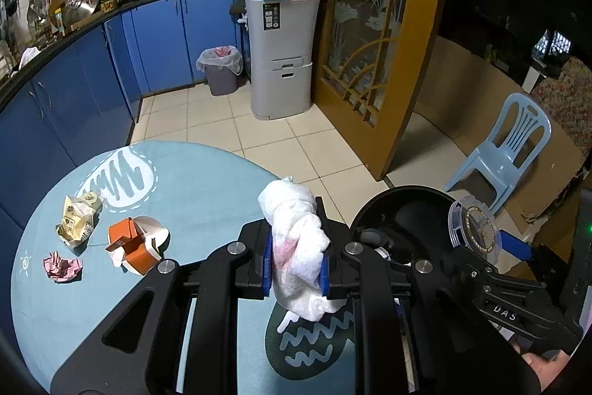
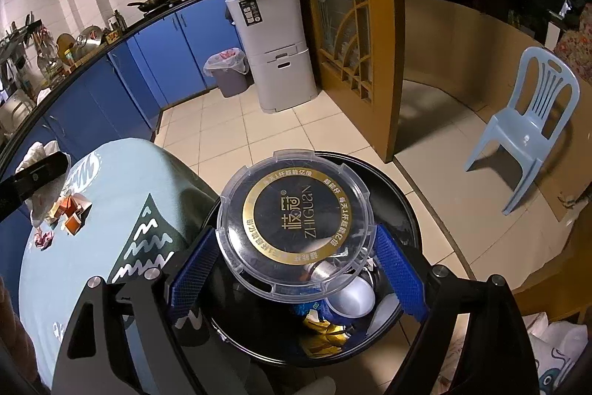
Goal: Collect trash
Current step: 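Open the right tool to drop the clear lid into the bin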
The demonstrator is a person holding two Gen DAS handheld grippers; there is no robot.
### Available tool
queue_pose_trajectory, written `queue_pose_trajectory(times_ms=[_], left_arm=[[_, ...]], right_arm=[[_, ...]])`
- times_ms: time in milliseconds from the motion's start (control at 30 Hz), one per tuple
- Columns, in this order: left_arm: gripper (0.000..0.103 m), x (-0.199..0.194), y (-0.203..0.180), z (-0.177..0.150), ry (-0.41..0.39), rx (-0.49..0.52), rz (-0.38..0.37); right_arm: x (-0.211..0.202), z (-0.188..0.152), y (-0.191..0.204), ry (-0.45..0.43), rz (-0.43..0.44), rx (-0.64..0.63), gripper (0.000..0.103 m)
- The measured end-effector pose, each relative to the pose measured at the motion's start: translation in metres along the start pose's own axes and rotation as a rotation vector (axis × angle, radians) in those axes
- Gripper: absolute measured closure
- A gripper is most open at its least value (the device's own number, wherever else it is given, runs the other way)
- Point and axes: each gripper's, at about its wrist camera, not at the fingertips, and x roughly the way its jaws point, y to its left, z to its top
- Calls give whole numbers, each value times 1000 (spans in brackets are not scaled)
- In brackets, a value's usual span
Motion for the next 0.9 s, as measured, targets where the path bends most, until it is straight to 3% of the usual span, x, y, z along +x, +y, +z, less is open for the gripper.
queue_pose_trajectory(times_ms=[900], left_arm=[[84, 5, 10, -3, 23, -19, 35]], right_arm=[[-2, 0, 14, -2, 5, -26, 20]])
